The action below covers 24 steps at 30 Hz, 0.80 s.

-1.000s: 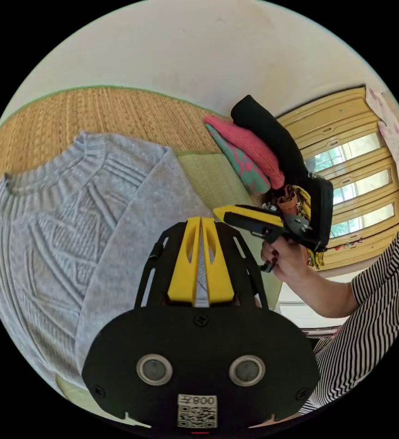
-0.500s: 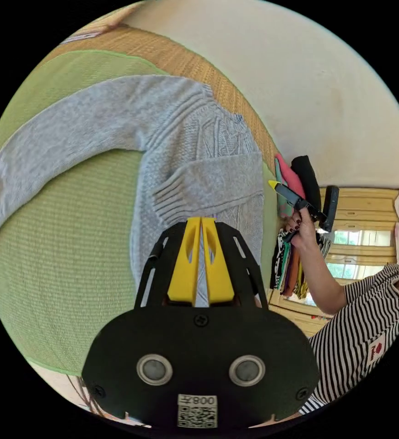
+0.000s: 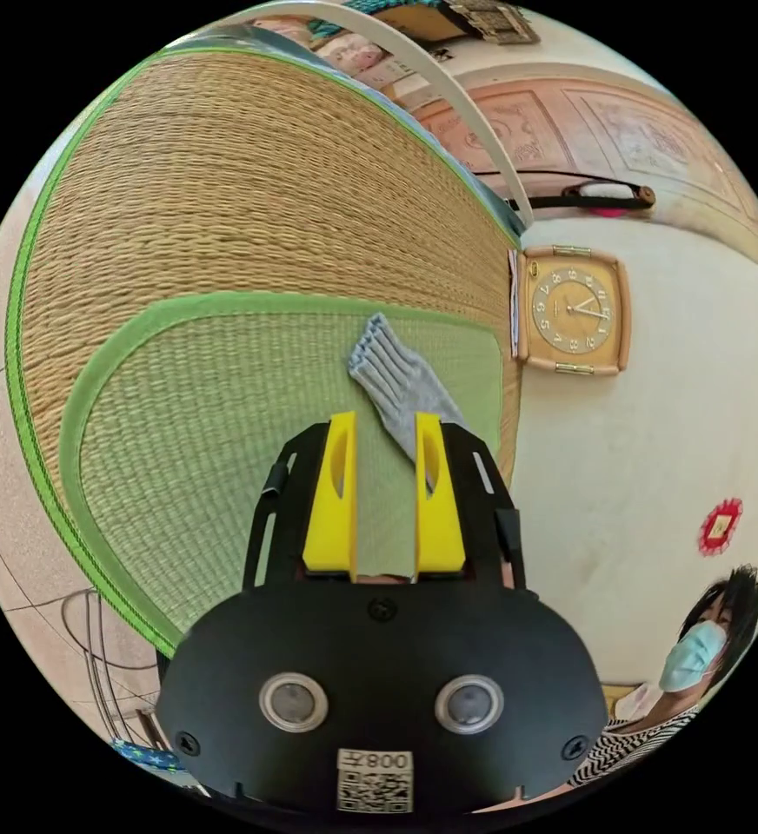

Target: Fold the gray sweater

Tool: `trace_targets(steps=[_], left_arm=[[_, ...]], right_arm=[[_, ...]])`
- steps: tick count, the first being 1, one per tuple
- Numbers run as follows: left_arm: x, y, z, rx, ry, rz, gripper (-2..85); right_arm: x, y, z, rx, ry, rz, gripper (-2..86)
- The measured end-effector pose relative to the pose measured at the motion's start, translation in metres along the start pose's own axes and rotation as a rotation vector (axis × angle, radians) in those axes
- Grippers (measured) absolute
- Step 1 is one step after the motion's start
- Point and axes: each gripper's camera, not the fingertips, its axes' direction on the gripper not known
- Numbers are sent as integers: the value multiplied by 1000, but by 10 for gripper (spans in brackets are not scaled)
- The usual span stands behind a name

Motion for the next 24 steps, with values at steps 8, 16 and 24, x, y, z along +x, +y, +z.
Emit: trace_targets(steps=[8, 16, 24], left_arm=[[-25, -11, -17, -16, 41, 3, 46], [40, 31, -34, -141, 228, 338, 33], [141, 143, 6, -415, 122, 801, 31]], right_arm=[[-2, -14, 4, -25, 0, 12, -3], [-3, -5, -49, 122, -86, 80, 16], [-42, -37, -107, 220, -330, -118, 72]])
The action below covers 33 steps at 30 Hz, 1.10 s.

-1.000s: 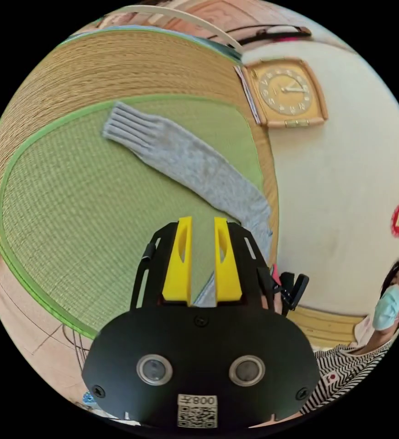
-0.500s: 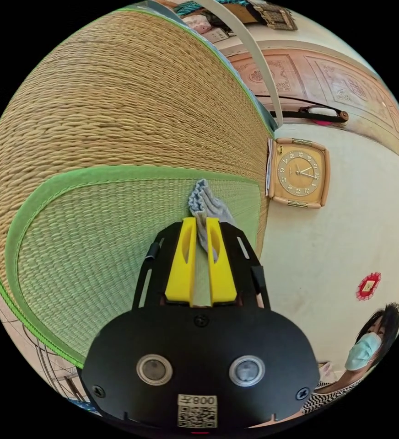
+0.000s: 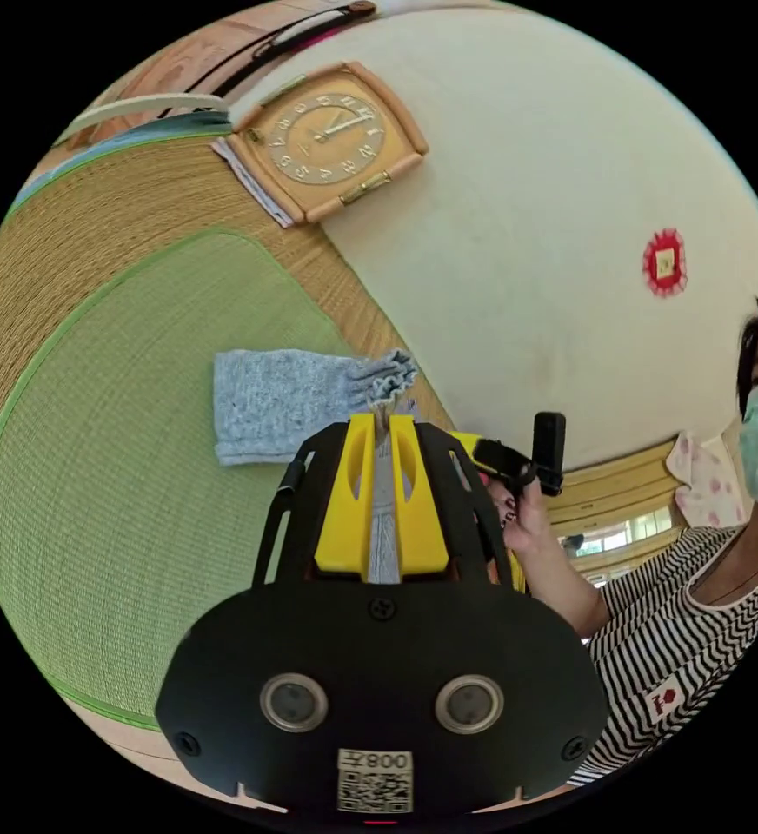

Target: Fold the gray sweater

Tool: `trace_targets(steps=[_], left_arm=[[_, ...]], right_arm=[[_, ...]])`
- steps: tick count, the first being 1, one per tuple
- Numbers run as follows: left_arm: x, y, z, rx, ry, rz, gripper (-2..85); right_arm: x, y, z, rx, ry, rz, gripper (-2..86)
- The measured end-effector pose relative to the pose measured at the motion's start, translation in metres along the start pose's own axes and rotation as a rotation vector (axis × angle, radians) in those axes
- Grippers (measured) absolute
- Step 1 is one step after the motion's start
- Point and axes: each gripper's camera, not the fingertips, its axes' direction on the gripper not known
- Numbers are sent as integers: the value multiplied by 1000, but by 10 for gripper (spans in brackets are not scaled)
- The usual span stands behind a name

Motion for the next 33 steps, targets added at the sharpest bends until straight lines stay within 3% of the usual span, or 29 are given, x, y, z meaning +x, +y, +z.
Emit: trace_targets(steps=[12, 18, 27, 33], left_arm=[[142, 19, 89, -203, -204, 312, 30], [209, 22, 134, -255, -277, 445, 30], [315, 16, 201, -201, -217, 633, 29], [357, 27, 277, -318, -189, 727, 28]], right_arm=[[27, 14, -49, -35, -37, 116, 109], [50, 31, -89, 5, -70, 163, 78], [75, 72, -199, 251, -76, 136, 34], [118, 125, -243, 316, -19, 231, 29]])
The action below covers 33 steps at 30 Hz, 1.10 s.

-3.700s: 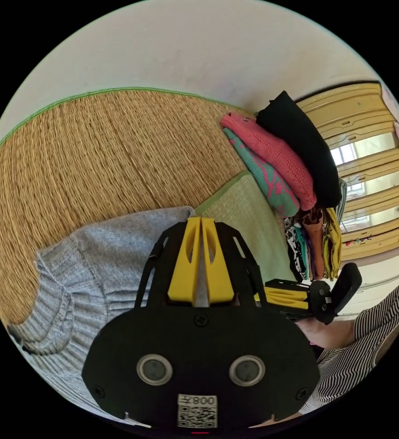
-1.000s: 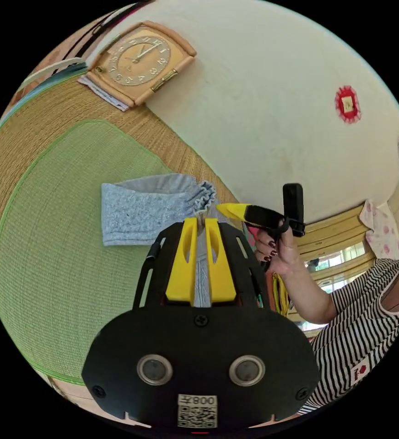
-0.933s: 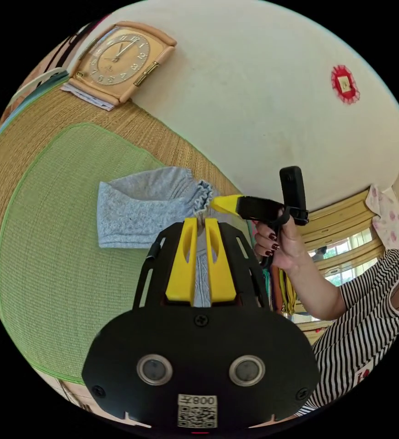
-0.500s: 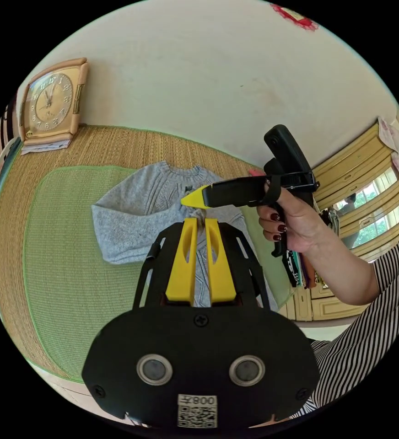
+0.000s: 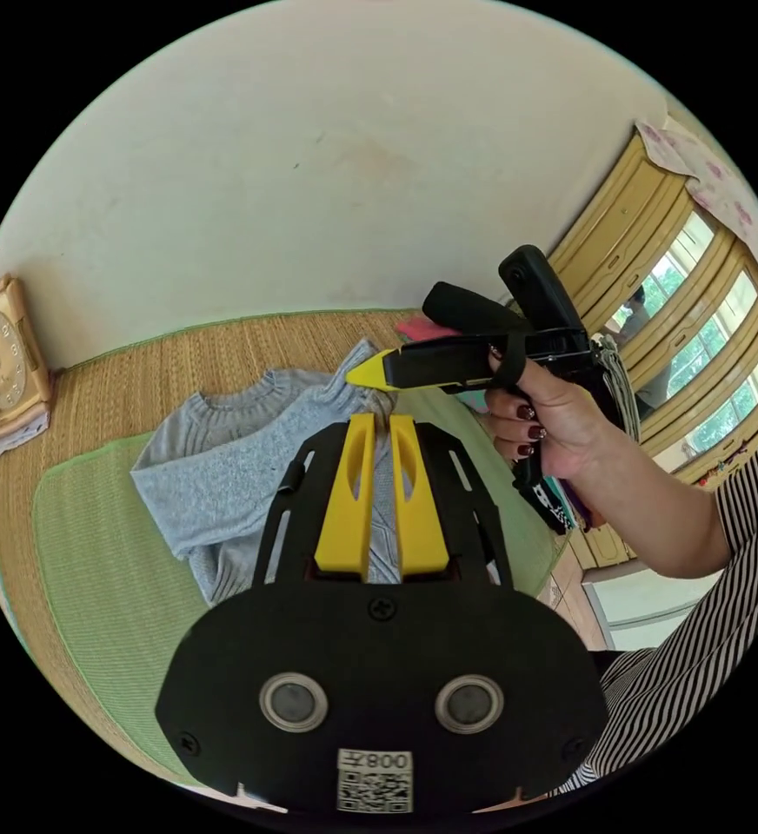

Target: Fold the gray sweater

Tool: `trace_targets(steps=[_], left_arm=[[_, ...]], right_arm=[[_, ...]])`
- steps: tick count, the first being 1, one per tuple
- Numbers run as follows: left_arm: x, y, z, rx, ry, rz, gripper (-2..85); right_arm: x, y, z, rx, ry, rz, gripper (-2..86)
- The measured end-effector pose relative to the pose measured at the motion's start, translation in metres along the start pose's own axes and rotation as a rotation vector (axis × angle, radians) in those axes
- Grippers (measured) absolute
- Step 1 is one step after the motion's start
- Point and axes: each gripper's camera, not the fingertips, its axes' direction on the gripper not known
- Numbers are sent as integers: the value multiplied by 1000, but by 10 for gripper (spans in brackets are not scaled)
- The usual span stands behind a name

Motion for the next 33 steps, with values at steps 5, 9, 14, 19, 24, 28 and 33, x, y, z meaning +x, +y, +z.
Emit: trace_targets(steps=[5, 9, 14, 19, 24, 28, 33], left_arm=[[8, -17, 63, -118, 47, -1, 28], [4, -32, 97, -156, 82, -28, 31], [-9, -46, 125, -172, 137, -66, 41], [-35, -45, 160, -252, 218, -132, 60], [-71, -29, 163, -299, 234, -222, 62], [-113, -14, 149, -302, 200, -314, 61], [-164, 0, 130, -265, 154, -438, 61]], right_arm=[[57, 16, -11, -37, 54, 98, 28], [92, 19, -19, -47, 30, 136, 27], [120, 15, -27, -52, 52, 144, 27], [167, 24, -26, -107, 84, 246, 29], [203, 31, -15, -177, 84, 327, 30], [212, 28, -11, -167, 84, 335, 30], [218, 28, -10, -142, 60, 334, 30]])
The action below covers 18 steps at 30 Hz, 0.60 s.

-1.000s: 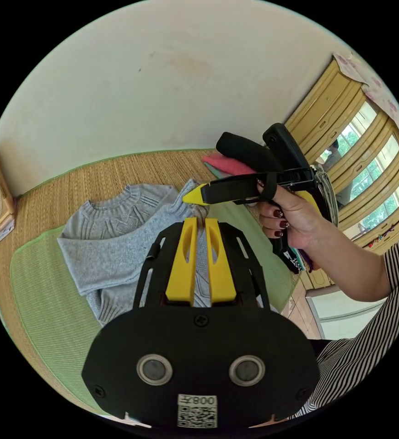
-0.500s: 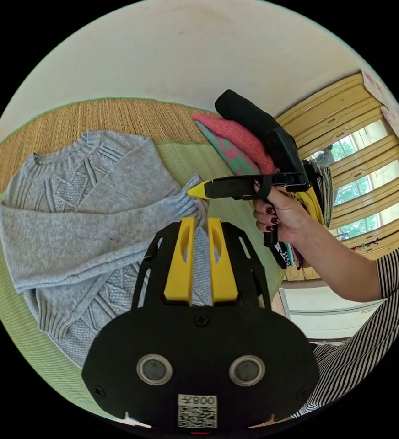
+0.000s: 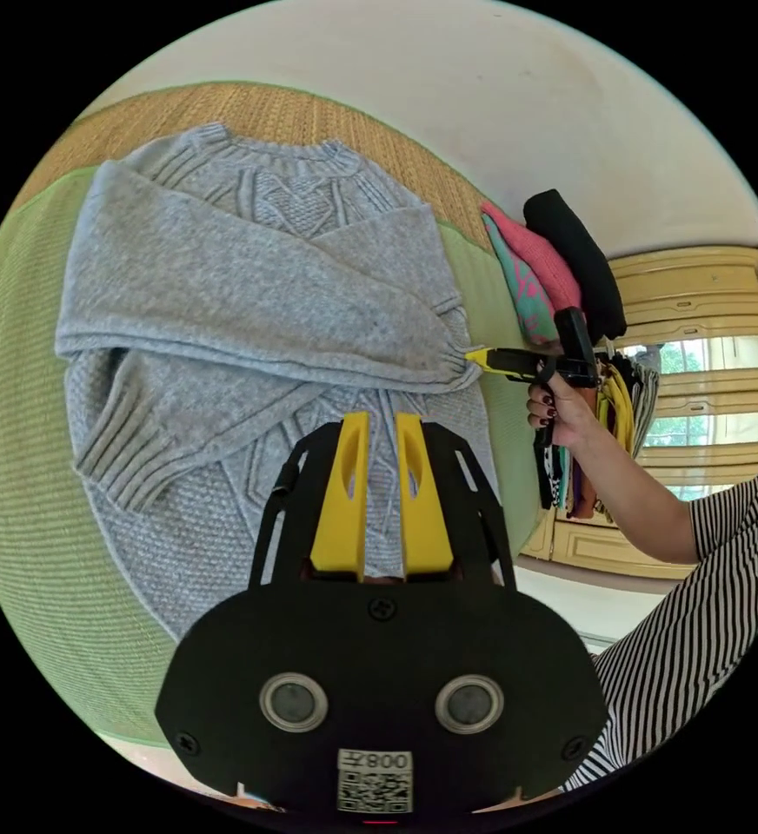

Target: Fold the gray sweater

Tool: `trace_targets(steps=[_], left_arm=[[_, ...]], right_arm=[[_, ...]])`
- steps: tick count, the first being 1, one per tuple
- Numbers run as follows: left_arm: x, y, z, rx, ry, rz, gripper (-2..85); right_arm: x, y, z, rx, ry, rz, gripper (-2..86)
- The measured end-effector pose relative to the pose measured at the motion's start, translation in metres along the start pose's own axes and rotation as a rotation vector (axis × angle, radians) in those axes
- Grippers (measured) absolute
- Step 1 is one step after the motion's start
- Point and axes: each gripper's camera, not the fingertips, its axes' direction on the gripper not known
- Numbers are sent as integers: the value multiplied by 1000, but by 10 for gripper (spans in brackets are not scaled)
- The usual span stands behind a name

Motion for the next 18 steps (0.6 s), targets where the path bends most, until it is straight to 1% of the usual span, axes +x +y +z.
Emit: trace_targets(steps=[2, 4, 7, 8, 10, 12, 13, 15, 18], left_arm=[[-19, -1, -13, 46, 0, -50, 61], [-48, -4, -33, 129, 24, -127, 63], [-87, -7, -53, 222, 69, -236, 68], [-95, -7, -56, 241, 80, -261, 69], [-129, -5, -62, 310, 157, -359, 68], [-151, -1, -62, 354, 208, -432, 54], [-162, 2, -62, 368, 223, -471, 34], [-173, 7, -64, 399, 237, -493, 17], [-187, 17, -71, 442, 226, -510, 6]], right_arm=[[2, 4, -3, 18, 14, 20, 29], [3, 9, -7, 42, 45, 56, 29], [-8, 12, -14, 91, 146, 63, 27], [-19, 8, -14, 115, 162, 35, 27], [-41, -6, -5, 131, 130, -48, 26], [-76, -35, 25, 84, 70, -188, 25], [-85, -43, 35, 66, 61, -227, 24], [-121, -74, 76, 3, 34, -348, 21], [-161, -108, 127, -58, 38, -456, 15]])
